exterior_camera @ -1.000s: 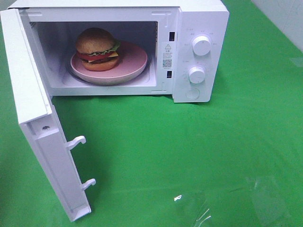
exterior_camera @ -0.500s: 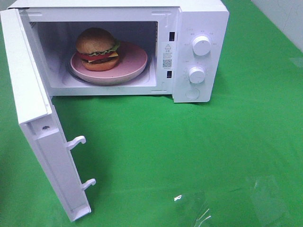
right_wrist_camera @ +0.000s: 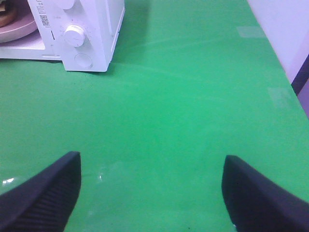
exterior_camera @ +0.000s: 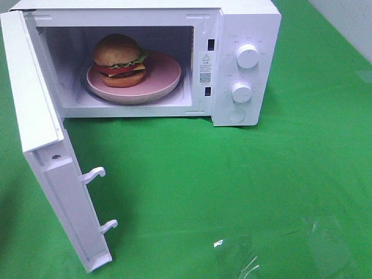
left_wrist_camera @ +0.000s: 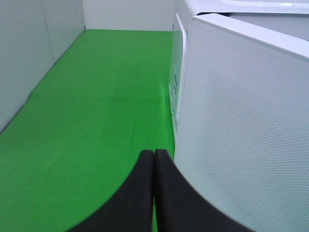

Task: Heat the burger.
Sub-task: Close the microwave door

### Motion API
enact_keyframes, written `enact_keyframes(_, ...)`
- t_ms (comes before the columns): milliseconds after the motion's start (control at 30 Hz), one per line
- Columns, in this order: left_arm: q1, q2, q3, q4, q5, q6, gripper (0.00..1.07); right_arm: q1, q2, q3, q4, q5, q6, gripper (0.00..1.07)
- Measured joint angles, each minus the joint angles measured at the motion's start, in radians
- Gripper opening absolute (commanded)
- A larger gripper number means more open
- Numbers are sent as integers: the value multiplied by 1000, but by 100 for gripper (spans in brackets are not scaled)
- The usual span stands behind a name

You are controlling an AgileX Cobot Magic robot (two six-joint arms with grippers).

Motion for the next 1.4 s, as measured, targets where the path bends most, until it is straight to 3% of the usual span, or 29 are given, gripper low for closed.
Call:
enact_keyframes(433,-1,207,0,263,-245,-133,0,0,0,0,0,0,1,76)
enact_keyframes(733,-5,390,-3,320,-473,-143,0,0,0,0,0,0,1,76)
enact_keyframes(1000,-108,476,-34,304,-491,-100,0,0,0,0,0,0,1,76)
enact_keyframes(1133,-199,517,-42,204,-491,-36,0,0,0,0,0,0,1,76)
enact_keyframes(1400,-345,564,-89,103,-493,-4,0,0,0,0,0,0,1,76)
